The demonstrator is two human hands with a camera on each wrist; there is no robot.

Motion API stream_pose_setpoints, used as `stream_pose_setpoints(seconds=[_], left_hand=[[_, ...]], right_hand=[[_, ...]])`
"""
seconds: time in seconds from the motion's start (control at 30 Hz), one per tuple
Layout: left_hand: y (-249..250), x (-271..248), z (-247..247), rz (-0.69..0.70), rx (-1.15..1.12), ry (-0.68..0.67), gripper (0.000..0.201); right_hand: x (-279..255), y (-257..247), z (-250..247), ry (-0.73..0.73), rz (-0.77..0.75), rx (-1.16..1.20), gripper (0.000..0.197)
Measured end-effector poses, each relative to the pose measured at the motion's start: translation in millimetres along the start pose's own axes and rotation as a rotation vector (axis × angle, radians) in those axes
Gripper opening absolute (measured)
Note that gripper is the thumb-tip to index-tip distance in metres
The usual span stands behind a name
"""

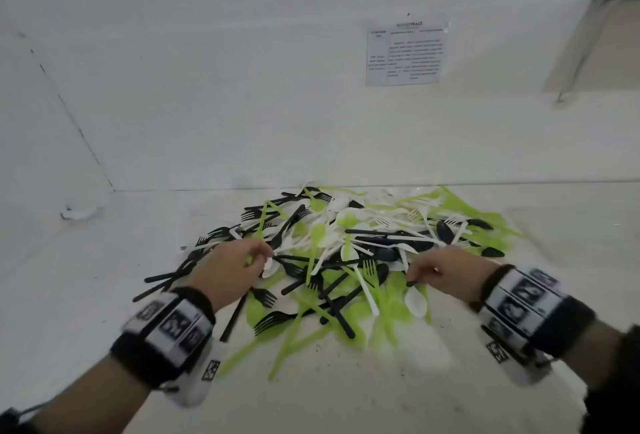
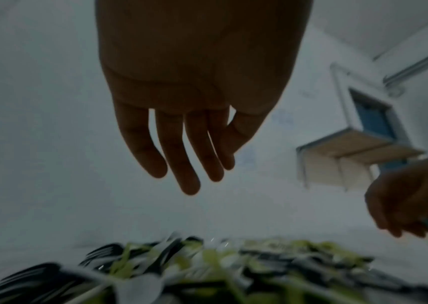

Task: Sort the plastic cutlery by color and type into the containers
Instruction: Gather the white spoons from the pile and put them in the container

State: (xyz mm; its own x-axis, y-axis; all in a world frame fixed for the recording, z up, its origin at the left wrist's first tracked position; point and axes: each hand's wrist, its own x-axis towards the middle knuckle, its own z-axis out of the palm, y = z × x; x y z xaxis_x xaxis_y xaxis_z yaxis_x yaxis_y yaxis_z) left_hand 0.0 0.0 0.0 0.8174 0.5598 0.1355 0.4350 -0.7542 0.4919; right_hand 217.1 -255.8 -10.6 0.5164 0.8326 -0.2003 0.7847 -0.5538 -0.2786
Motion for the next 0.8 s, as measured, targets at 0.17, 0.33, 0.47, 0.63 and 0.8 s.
stream_pose_setpoints(seconds=[0.17,0.33,0.47,0.63,0.8], left_hand=[[-47,63,12,-0.091,0.48,-0.282,0.034],[-72,92,26,0.047,0.727,-0.37,0.044],[-82,99,40,0.106,0.742,-0.344,0.038],[-87,104,45,0.132,0.702,-0.211,0.022],[-63,110,36,0.052,0.343,-0.02,0.022]], right_hand=[[49,4,15,-0.302,0.038,-0.337,0.042],[66,16,25,-0.365,0.018,-0.517,0.039],[70,22,33,-0.321,0.037,-0.462,0.041],[69,31,30,-0.175,0.042,-0.331,0.029],[65,28,30,-0.008,-0.026,-0.366,0.027]])
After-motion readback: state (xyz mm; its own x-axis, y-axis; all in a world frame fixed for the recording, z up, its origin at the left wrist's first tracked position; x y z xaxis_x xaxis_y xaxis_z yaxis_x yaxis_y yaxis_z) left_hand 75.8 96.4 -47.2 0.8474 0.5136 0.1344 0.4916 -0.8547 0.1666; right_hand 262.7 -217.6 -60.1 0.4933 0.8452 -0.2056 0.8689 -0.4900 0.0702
